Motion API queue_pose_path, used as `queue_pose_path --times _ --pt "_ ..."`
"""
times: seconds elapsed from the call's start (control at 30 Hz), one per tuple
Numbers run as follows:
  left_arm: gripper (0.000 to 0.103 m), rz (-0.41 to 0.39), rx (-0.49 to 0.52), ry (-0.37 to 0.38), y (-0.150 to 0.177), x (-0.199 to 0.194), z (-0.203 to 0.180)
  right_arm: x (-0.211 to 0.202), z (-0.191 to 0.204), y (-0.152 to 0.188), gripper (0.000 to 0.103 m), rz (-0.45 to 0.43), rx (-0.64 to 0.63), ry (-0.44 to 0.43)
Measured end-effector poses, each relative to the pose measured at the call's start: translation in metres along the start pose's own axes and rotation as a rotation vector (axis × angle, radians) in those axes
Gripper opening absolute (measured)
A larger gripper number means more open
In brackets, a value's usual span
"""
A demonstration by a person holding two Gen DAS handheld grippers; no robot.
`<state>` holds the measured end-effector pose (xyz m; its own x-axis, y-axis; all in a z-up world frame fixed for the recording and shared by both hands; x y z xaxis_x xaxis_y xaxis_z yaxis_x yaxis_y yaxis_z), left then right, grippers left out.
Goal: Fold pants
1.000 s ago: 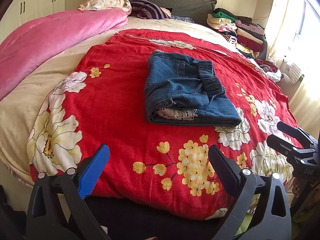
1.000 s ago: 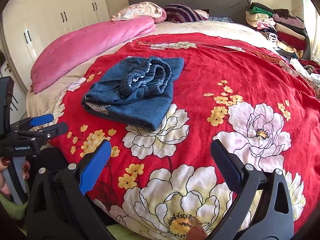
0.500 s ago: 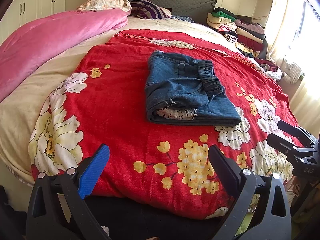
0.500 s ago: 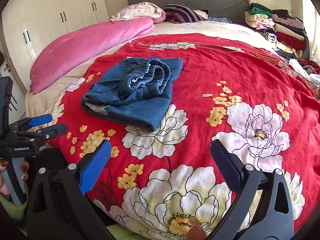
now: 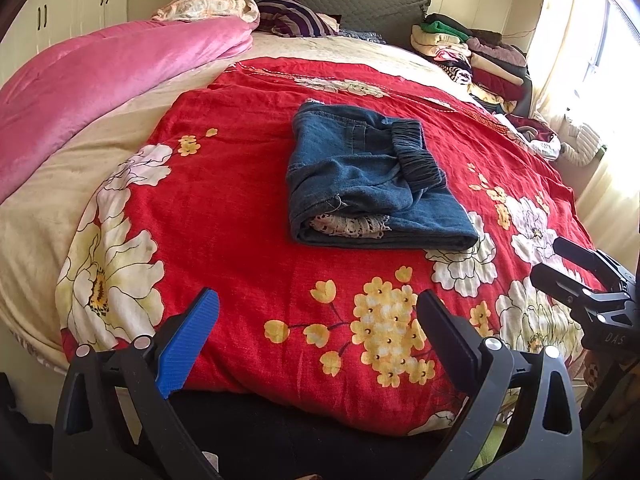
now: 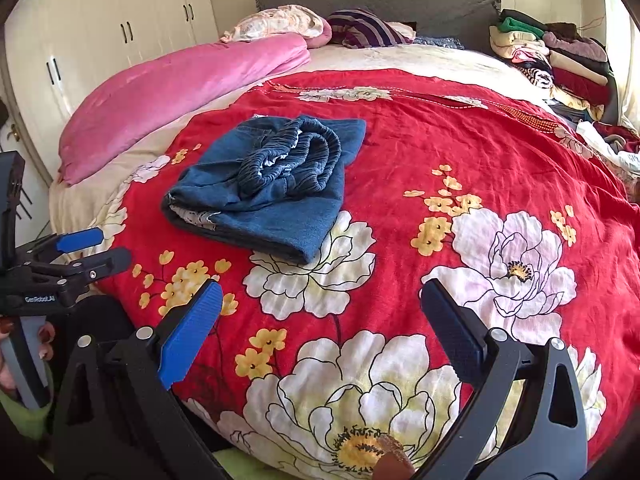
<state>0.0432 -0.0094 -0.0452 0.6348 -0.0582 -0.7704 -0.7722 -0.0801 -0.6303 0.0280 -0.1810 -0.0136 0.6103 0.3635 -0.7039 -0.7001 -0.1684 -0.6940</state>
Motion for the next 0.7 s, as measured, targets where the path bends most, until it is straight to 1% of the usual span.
queue_pose_path --times 0.7 --pt "0.099 0.002 0.0 0.0 0.0003 -0.0008 0.0012 0.0005 0.0023 -0.0009 0.094 0.0 -0.007 0.008"
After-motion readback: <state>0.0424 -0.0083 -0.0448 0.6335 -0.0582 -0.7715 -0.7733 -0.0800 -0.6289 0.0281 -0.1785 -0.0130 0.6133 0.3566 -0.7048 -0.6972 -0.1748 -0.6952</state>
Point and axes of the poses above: each gripper's, at about its wrist camera, not at the fingertips, and x roughly the way its jaws point, z to its left, y to its underside, the point moved 7 cm from there along x, roughly the way its jaws point, and after that the axes turned 3 degrees about -y, right-handed, at the moved point
